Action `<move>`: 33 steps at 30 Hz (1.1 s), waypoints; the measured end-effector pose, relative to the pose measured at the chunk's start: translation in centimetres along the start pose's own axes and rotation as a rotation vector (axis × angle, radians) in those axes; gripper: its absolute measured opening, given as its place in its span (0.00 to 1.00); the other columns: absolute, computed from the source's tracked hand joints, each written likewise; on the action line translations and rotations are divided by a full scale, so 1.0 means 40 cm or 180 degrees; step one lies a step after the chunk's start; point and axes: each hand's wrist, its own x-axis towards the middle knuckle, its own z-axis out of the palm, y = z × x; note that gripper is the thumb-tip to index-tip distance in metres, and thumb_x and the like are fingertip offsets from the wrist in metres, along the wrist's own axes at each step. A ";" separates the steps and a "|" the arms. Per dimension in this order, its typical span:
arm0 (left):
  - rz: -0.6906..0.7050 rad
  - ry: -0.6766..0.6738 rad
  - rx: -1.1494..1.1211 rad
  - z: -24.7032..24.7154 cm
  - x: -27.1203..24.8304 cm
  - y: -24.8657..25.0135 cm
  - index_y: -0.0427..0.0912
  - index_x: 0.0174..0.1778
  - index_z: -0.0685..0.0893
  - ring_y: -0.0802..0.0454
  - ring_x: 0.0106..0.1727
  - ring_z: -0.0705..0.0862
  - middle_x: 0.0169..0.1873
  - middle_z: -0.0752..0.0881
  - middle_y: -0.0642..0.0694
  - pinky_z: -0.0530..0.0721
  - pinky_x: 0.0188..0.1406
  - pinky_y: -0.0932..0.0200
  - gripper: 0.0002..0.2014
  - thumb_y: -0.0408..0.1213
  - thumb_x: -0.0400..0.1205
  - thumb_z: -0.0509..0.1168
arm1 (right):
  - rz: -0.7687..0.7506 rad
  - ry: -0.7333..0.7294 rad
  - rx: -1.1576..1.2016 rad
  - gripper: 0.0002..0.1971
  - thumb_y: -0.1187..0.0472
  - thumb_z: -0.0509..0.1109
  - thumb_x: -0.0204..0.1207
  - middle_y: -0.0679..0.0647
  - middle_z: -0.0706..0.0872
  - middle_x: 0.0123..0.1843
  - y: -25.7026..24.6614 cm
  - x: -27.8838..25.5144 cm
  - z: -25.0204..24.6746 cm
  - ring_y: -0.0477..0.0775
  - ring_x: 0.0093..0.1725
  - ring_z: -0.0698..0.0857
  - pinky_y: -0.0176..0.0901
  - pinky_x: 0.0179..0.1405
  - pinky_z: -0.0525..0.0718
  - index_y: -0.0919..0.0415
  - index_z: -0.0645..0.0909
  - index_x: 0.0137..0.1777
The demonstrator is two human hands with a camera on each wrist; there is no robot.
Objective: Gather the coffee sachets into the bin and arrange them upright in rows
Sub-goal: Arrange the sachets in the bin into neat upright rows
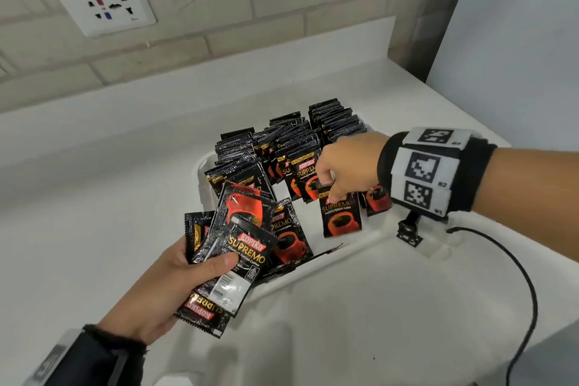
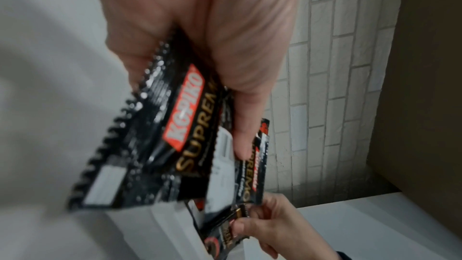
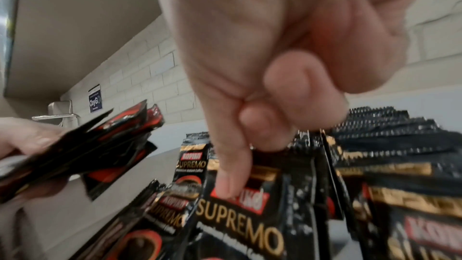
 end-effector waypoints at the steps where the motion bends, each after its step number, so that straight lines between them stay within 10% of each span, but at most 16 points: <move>1: 0.0004 -0.0029 0.0027 -0.004 0.000 0.000 0.39 0.55 0.83 0.40 0.45 0.90 0.47 0.90 0.36 0.87 0.33 0.58 0.51 0.53 0.33 0.86 | -0.0005 0.0134 0.0020 0.17 0.48 0.70 0.74 0.46 0.81 0.35 0.004 0.003 -0.009 0.45 0.33 0.77 0.34 0.25 0.64 0.58 0.82 0.57; 7: 0.0019 -0.0194 0.0120 -0.009 -0.001 0.009 0.39 0.53 0.84 0.43 0.42 0.91 0.45 0.91 0.37 0.86 0.30 0.62 0.50 0.52 0.32 0.86 | -0.0147 0.0619 -0.0375 0.08 0.48 0.69 0.75 0.44 0.78 0.42 -0.010 0.065 -0.043 0.49 0.43 0.77 0.35 0.26 0.65 0.50 0.78 0.47; 22: 0.0029 -0.0146 0.0220 -0.016 0.010 -0.005 0.39 0.56 0.83 0.41 0.45 0.90 0.47 0.90 0.37 0.86 0.34 0.59 0.49 0.54 0.38 0.86 | -0.0190 0.1150 -0.0563 0.15 0.49 0.63 0.79 0.52 0.83 0.58 0.007 0.094 -0.001 0.56 0.52 0.82 0.44 0.42 0.71 0.49 0.74 0.65; 29: 0.0052 -0.0095 0.0155 -0.012 0.010 -0.008 0.37 0.54 0.83 0.41 0.43 0.90 0.46 0.90 0.36 0.86 0.32 0.59 0.49 0.53 0.36 0.86 | -0.0135 0.1113 -0.0554 0.19 0.47 0.64 0.78 0.51 0.83 0.55 0.015 0.090 -0.002 0.54 0.48 0.80 0.43 0.40 0.71 0.50 0.72 0.66; 33: 0.0058 -0.0083 0.0127 -0.011 0.010 -0.010 0.36 0.55 0.83 0.41 0.43 0.90 0.46 0.90 0.35 0.86 0.33 0.59 0.50 0.52 0.36 0.86 | 0.0040 0.1207 -0.0280 0.19 0.46 0.63 0.78 0.43 0.73 0.36 0.032 0.058 -0.021 0.50 0.43 0.75 0.42 0.41 0.69 0.46 0.71 0.67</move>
